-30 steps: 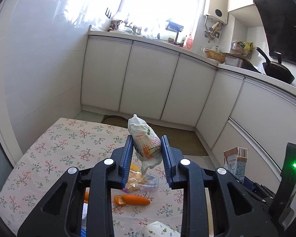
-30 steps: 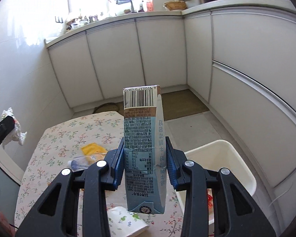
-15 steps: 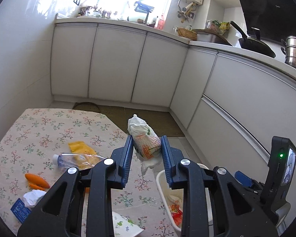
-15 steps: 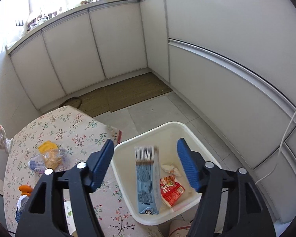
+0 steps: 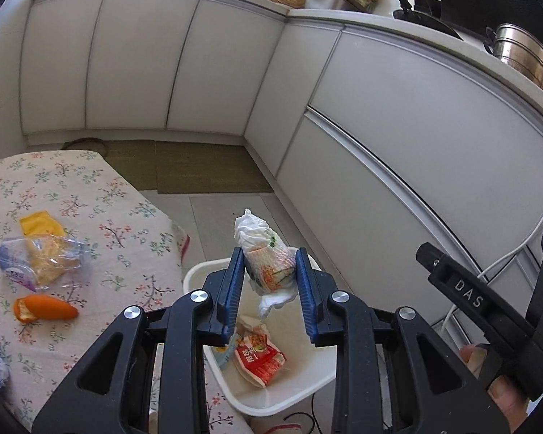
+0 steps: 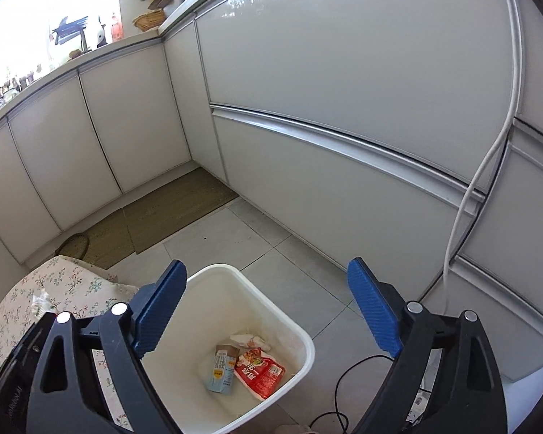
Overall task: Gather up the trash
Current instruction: 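Open the left gripper over the white bin to drop the tissue, then move both grippers back over the table toward the remaining trash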
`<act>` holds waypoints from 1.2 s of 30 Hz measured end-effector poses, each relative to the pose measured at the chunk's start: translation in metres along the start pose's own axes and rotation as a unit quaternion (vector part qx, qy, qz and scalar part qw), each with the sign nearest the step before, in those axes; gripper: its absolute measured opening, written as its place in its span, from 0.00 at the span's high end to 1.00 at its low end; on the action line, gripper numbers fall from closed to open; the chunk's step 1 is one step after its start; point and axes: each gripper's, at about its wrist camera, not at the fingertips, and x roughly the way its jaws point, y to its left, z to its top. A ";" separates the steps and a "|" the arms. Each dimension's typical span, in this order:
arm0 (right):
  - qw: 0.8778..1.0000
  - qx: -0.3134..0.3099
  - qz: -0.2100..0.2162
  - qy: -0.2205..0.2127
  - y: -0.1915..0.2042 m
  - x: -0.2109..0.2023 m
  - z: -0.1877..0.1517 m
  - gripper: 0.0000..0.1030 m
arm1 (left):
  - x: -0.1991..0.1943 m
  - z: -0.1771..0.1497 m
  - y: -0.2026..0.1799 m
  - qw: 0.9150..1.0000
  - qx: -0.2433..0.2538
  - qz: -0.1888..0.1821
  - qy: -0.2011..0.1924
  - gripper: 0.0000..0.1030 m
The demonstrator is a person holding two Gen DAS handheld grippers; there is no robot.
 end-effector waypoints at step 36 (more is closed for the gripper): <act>0.989 -0.141 0.027 -0.041 0.077 -0.030 -0.030 0.06 | -0.027 -0.001 0.072 0.983 -0.074 0.163 0.032 0.07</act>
